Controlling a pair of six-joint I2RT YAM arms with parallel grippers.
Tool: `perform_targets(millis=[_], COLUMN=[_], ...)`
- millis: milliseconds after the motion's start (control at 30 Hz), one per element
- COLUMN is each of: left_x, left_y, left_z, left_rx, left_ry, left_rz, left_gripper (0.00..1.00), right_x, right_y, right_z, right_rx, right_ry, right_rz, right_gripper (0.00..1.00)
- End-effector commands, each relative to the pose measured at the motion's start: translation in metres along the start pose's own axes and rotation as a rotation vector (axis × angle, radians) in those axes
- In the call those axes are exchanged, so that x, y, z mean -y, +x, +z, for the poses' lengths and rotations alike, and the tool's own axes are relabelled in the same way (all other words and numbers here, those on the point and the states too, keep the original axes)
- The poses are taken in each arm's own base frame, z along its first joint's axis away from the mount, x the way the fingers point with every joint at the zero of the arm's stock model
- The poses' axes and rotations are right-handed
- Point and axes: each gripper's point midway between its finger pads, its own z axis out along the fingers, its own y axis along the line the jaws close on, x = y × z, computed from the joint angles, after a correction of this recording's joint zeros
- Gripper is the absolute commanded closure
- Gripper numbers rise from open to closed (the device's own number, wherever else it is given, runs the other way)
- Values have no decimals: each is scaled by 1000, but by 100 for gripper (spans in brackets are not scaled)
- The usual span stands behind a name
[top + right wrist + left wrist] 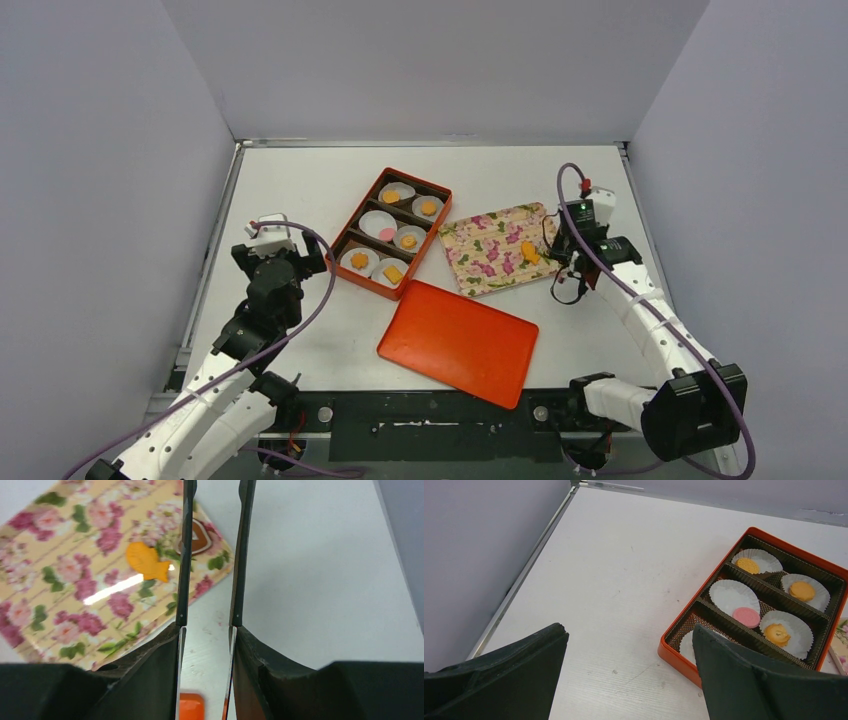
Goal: Pack the cookies
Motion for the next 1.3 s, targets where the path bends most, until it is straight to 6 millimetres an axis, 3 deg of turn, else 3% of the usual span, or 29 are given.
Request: perform_targets(millis=[0, 100, 233, 633, 767, 900, 1033, 1267], left_x=[6, 6, 8, 9, 10, 13, 17, 27], left_y=[-10, -10, -10, -9, -6, -2, 3, 14], left_z=[0, 0, 0, 1, 2, 4, 6, 8], left_rx=[33, 33, 33, 28, 17, 4, -16, -76], left_ry=[24, 27, 33, 37, 37, 45, 53, 82], left_rz=[-33, -34, -34, -25, -14, -5, 5, -4], left_gripper=[7, 7, 7, 7, 7, 7, 7, 7], right_x=[32, 57, 76, 78, 79, 76, 57, -31], right_y=[3, 17, 43, 97, 95, 78, 51, 22], right_z=[19, 37, 62, 97, 94, 83, 64, 28], right_rx=[24, -8, -79, -272, -272, -237, -161, -28], right_ry=[59, 103, 137, 159, 166, 146, 123, -67], right_rz=[148, 236, 310, 305, 297, 270, 189, -15], right_gripper=[64, 64, 63, 51, 43, 32, 19, 2])
